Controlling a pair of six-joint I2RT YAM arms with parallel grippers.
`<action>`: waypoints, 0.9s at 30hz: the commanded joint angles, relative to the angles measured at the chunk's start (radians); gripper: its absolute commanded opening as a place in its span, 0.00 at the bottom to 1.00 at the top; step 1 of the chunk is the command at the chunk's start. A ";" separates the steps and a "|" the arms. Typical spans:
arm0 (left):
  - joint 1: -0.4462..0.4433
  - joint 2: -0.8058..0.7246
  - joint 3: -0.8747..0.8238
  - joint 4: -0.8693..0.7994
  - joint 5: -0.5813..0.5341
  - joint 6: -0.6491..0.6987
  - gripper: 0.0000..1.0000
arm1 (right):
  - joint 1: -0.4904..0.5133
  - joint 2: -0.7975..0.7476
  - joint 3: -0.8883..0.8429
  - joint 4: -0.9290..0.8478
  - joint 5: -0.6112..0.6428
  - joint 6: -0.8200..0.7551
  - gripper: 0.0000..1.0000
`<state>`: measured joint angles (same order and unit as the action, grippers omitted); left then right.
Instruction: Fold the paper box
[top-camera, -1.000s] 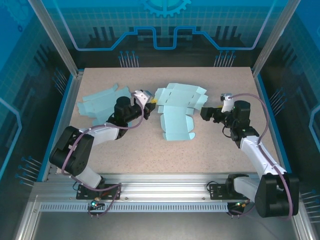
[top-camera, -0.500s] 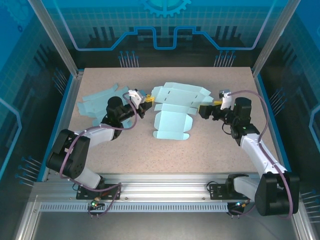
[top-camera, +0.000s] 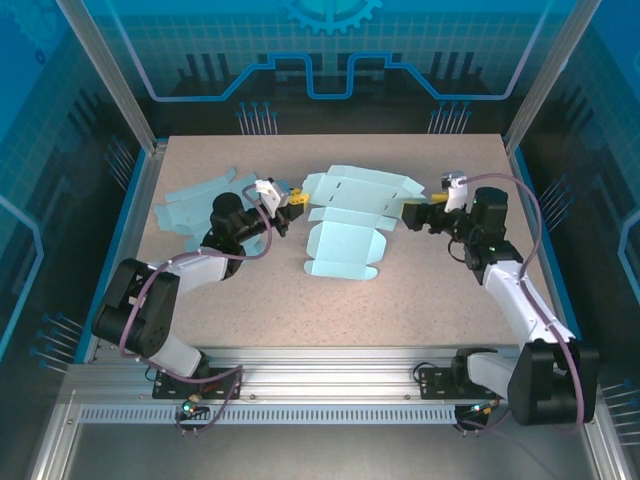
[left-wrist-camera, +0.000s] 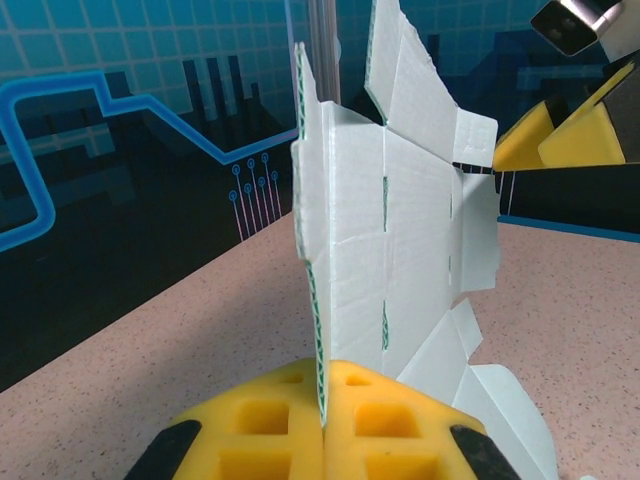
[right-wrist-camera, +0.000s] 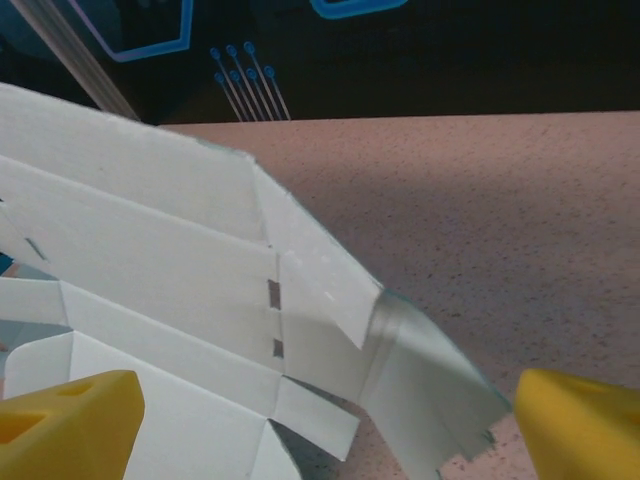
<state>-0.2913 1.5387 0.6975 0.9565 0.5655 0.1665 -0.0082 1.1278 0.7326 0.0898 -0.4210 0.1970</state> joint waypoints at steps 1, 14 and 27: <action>0.009 -0.034 -0.010 0.050 0.054 -0.007 0.00 | -0.043 -0.071 -0.036 0.006 0.028 -0.028 0.98; 0.044 -0.023 0.022 0.052 0.187 -0.050 0.00 | -0.015 -0.021 0.018 -0.001 -0.108 -0.212 1.00; 0.055 -0.002 0.063 0.039 0.235 -0.071 0.00 | 0.040 0.088 0.130 -0.048 -0.158 -0.293 0.91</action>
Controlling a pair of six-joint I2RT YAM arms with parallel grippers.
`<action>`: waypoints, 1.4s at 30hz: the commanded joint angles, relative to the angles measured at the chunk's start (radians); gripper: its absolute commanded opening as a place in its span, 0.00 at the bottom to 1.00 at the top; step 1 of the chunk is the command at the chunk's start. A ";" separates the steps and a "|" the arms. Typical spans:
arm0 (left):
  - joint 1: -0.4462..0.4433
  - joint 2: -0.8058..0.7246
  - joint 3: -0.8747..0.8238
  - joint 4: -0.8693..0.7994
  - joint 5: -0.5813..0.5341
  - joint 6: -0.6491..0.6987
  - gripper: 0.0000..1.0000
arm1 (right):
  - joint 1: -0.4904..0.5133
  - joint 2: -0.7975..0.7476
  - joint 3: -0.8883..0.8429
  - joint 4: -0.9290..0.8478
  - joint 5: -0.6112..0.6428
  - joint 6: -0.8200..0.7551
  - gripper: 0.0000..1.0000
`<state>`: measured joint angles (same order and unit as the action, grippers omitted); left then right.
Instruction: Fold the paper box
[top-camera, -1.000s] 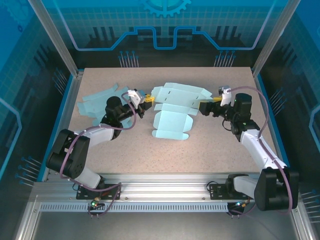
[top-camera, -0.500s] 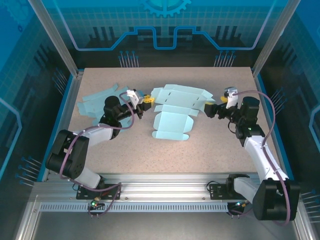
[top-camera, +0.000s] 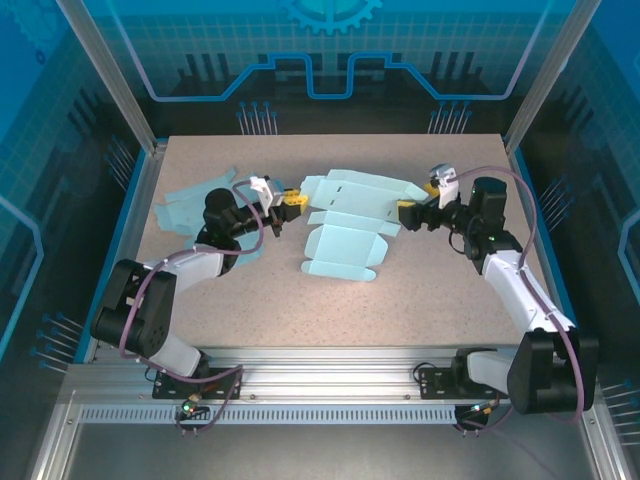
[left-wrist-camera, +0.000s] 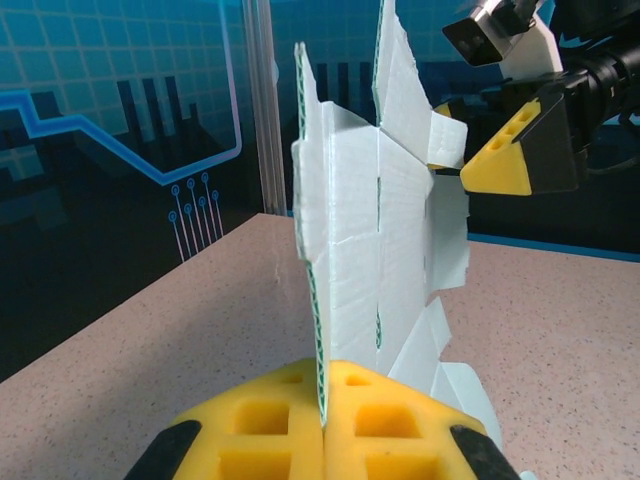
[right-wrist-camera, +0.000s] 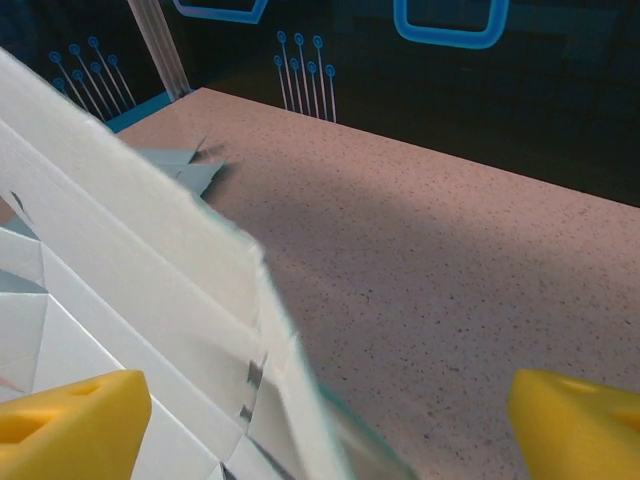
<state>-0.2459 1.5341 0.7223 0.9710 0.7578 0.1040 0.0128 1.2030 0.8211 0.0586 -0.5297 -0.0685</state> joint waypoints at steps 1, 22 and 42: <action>0.010 0.005 0.041 0.025 0.042 -0.011 0.00 | 0.022 0.017 0.046 -0.019 -0.056 -0.032 0.89; 0.012 0.030 0.056 0.021 -0.010 -0.009 0.00 | 0.050 0.032 0.071 -0.075 -0.092 -0.091 0.16; 0.055 -0.021 0.069 -0.080 -0.040 -0.005 0.09 | 0.078 0.001 0.091 -0.137 -0.022 -0.140 0.00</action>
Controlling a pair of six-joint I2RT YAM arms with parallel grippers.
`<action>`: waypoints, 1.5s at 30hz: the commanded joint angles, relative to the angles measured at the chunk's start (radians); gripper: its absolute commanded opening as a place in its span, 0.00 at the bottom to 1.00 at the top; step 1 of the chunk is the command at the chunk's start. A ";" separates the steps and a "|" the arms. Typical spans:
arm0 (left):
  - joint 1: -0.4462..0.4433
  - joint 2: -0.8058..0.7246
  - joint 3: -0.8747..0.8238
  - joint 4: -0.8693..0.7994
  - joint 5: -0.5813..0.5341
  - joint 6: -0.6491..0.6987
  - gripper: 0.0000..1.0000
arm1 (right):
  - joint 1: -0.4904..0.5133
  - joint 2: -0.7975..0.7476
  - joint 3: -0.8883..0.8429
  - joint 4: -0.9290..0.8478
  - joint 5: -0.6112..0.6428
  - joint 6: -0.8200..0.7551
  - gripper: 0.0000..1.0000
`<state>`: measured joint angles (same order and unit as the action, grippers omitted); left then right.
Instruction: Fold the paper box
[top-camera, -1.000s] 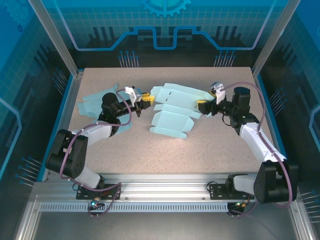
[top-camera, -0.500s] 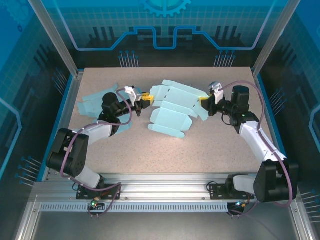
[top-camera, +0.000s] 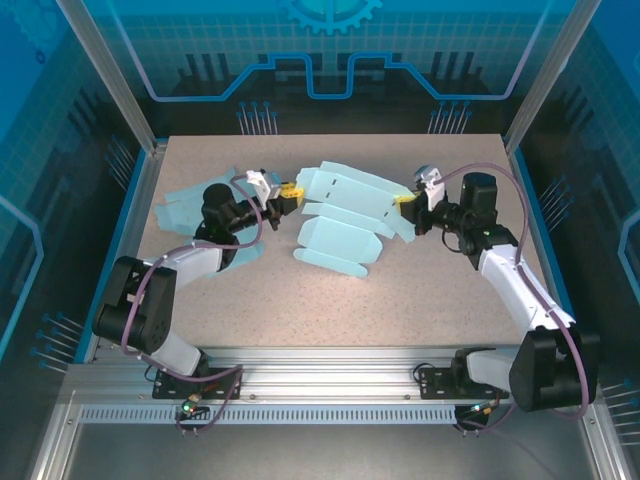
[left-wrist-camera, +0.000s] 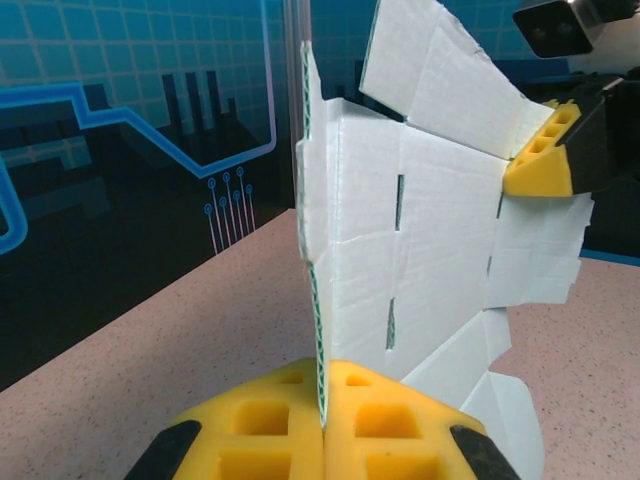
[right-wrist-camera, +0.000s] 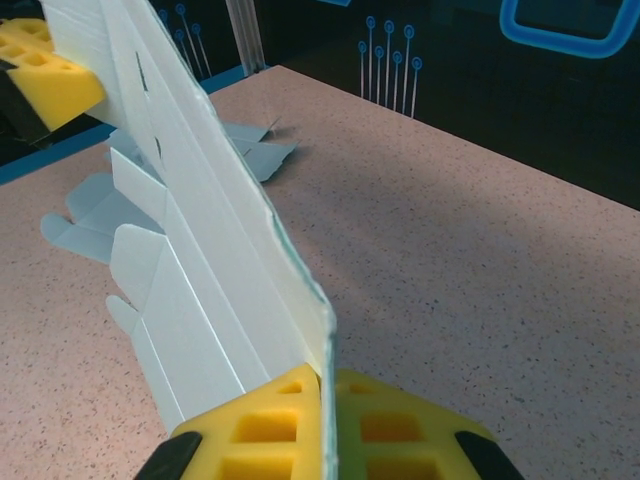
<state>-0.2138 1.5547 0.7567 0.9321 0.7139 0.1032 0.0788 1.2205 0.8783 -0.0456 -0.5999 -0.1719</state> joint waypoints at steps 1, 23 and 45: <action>0.024 -0.048 0.038 -0.062 0.003 0.005 0.12 | 0.017 -0.015 0.037 -0.038 0.055 -0.040 0.00; 0.028 -0.280 0.254 -0.445 -0.016 0.227 0.99 | 0.143 0.015 0.121 -0.181 0.190 -0.134 0.00; -0.172 -0.022 0.705 -1.268 -0.162 0.900 0.94 | 0.205 0.057 0.198 -0.255 0.256 -0.173 0.00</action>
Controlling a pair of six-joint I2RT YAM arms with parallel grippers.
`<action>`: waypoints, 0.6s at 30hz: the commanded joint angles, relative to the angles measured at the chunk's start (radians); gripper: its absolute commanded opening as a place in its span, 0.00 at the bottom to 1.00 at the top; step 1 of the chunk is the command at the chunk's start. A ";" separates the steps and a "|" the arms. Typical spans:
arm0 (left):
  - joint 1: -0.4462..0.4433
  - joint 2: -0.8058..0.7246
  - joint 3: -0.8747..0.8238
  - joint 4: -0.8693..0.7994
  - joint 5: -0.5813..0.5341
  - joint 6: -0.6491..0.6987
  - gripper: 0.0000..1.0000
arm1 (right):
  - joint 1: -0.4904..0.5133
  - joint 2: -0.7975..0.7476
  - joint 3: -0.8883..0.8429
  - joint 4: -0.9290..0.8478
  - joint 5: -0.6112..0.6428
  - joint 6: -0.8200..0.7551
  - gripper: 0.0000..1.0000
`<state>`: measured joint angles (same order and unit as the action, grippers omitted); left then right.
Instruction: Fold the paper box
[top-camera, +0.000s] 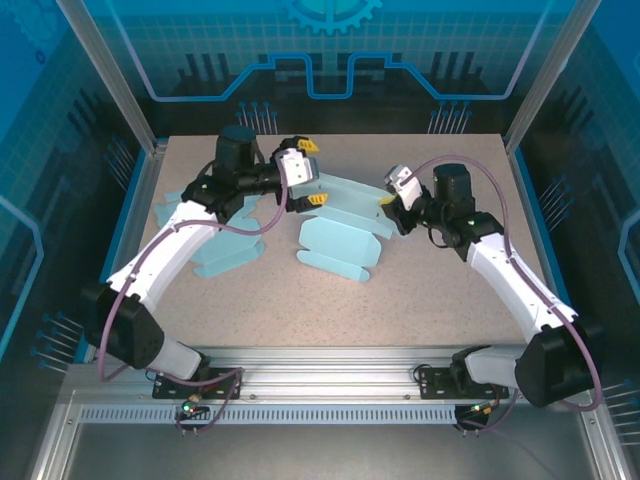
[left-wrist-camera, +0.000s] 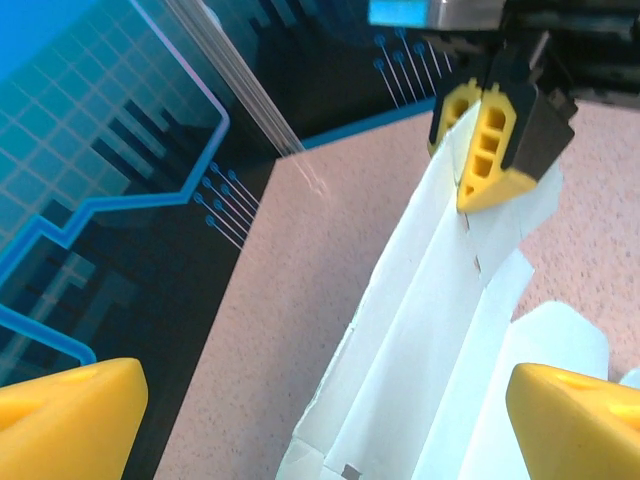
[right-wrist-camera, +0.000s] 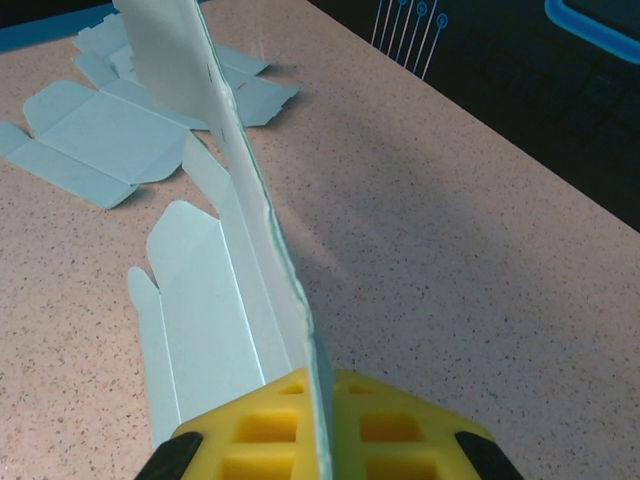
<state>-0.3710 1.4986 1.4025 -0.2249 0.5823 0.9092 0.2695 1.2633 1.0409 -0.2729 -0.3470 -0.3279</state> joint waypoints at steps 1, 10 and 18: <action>-0.019 0.049 0.072 -0.126 -0.046 0.105 0.94 | 0.014 0.018 0.039 -0.031 0.004 -0.019 0.00; -0.073 0.177 0.177 -0.191 -0.182 0.208 0.86 | 0.023 0.046 0.052 -0.036 0.000 -0.028 0.00; -0.097 0.287 0.281 -0.252 -0.223 0.239 0.42 | 0.027 0.066 0.052 -0.037 -0.001 -0.034 0.00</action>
<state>-0.4591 1.7565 1.6417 -0.4232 0.3870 1.1133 0.2825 1.3159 1.0622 -0.2974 -0.3435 -0.3454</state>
